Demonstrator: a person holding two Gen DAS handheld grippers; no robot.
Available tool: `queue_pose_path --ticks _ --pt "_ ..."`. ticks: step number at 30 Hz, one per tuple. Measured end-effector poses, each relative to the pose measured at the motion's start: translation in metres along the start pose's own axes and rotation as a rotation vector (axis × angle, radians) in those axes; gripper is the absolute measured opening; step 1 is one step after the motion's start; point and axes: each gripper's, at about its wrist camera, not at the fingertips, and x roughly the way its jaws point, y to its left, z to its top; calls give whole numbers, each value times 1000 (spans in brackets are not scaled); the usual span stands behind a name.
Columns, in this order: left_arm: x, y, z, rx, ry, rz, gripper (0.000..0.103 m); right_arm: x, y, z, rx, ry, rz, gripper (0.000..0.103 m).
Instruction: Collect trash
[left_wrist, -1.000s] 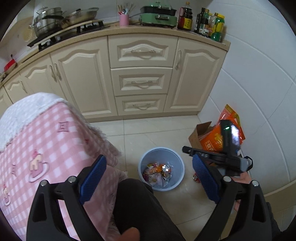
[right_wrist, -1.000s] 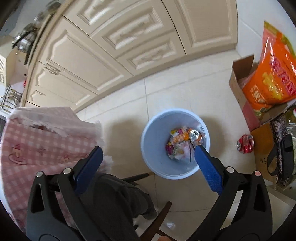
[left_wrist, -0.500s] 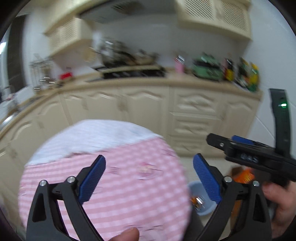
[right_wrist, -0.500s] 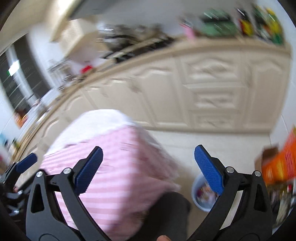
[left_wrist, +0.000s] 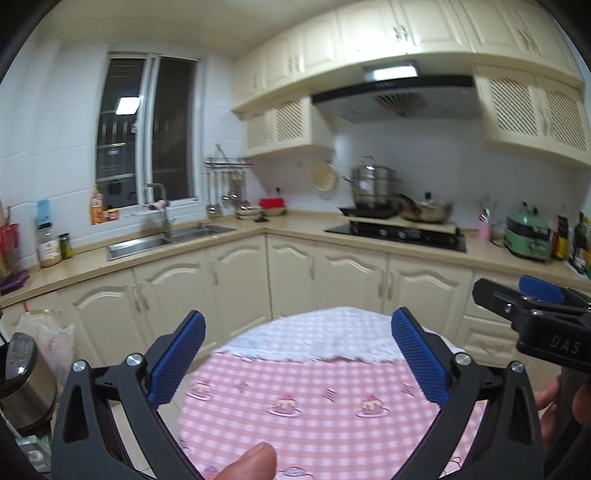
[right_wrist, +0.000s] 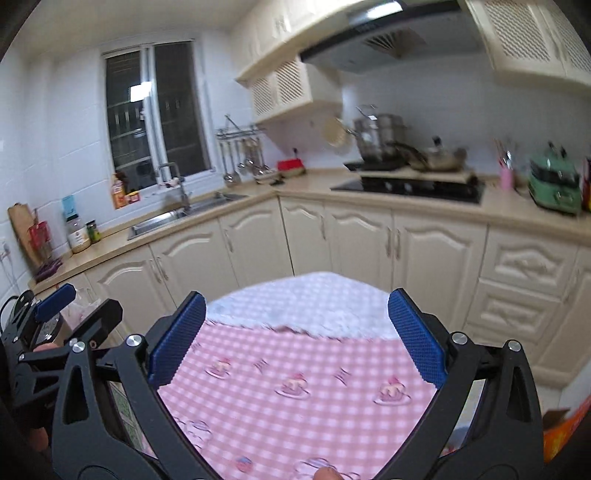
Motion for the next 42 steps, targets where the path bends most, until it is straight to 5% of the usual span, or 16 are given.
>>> queue_pose_path --ticks 12,23,42 --pt "-29 41 12 -69 -42 66 99 -20 56 17 -94 -69 15 97" --pt "-40 55 14 -85 -61 117 99 -23 67 20 -125 -96 22 97" --pt "-39 54 12 -107 -78 101 99 -16 67 20 -120 -91 18 97"
